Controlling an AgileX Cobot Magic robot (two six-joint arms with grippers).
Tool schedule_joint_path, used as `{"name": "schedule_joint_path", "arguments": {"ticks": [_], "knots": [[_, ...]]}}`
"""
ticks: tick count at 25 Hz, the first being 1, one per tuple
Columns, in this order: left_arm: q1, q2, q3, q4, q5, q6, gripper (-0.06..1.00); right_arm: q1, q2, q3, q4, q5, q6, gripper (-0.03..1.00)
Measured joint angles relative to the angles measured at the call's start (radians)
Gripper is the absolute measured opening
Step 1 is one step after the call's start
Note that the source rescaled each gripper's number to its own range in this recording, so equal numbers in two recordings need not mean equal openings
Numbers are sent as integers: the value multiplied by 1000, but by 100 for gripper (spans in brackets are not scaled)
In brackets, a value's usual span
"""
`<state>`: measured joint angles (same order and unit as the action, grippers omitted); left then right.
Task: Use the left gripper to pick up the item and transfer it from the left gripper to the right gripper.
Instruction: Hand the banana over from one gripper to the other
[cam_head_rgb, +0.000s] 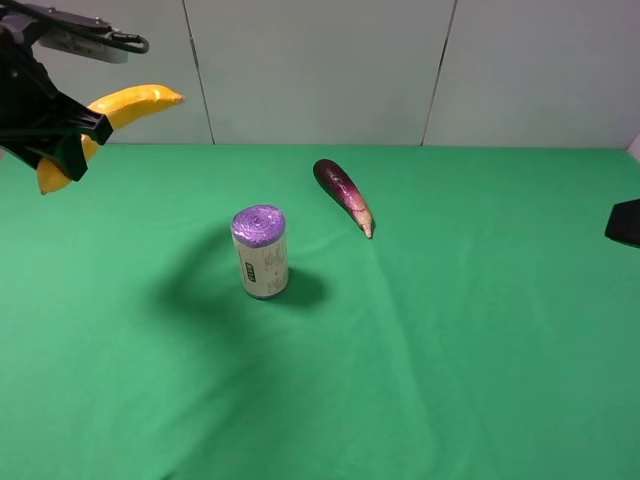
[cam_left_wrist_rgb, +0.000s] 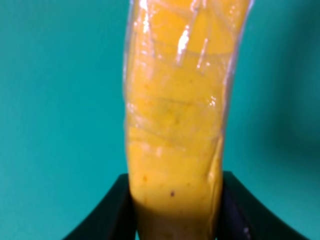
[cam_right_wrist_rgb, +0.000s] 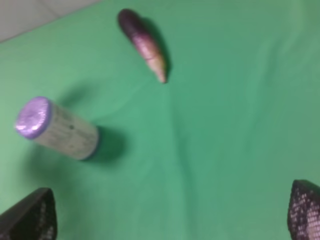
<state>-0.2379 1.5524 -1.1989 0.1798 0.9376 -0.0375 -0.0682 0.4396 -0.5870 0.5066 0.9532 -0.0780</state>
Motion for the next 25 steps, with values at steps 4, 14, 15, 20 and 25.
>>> {"name": "schedule_joint_path", "arguments": {"ticks": [4, 14, 15, 20, 25], "knots": [[-50, 2, -12, 0, 0, 0, 0, 0, 67, 0, 94, -27, -63, 100], [-184, 72, -62, 0, -16, 0, 0, 133, 227, 0, 182, -114, -157, 100], [-197, 80, -70, 0, -16, -1, 0, 147, 252, 0, 198, -127, -170, 100], [-257, 138, -114, 0, -14, -14, 0, 178, 341, -1, 331, -181, -267, 100], [-321, 193, -156, -1, -9, -20, 0, 180, 422, -1, 451, -202, -385, 100]]}}
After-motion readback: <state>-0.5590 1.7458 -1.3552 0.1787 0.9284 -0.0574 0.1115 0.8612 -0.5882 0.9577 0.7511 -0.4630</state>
